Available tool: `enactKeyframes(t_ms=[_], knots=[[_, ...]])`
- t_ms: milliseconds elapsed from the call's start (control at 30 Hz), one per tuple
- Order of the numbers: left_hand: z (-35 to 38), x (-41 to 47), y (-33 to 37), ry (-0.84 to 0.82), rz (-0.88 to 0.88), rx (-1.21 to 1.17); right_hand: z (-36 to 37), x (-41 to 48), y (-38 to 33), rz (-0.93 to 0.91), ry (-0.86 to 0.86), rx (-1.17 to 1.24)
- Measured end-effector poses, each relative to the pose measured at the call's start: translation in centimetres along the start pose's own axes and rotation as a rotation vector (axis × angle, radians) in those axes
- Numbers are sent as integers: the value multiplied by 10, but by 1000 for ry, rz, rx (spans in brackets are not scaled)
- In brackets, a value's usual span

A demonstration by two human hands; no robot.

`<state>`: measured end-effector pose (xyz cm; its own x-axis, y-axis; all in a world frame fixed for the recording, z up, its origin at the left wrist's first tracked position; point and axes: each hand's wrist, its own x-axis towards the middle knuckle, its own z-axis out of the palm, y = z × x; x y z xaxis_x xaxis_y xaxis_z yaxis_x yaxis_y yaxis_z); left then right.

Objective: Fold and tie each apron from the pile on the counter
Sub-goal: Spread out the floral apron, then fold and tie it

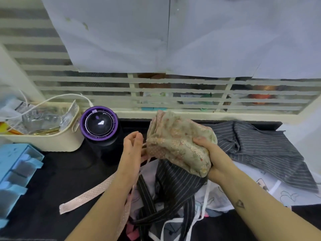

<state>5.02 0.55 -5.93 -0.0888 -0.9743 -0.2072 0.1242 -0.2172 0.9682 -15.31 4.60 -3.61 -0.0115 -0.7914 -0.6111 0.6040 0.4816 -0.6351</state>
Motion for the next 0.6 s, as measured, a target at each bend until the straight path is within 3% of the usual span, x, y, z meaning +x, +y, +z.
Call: enactKeyframes(t_ms=[167,233,367,500,600], knots=[[-3,-4,29,-303,42,353,8,-21,-25,31,-103,104],[1,-6,38,-324,60,424,9,-28,-31,25,-138,155],[7,-13,48,-357,-8,311,6,-37,-40,22,-201,241],[19,-22,42,-272,12,493,13,-42,-46,-16,-254,307],[46,-37,38,-356,-101,475,24,-44,-45,-93,-237,329]])
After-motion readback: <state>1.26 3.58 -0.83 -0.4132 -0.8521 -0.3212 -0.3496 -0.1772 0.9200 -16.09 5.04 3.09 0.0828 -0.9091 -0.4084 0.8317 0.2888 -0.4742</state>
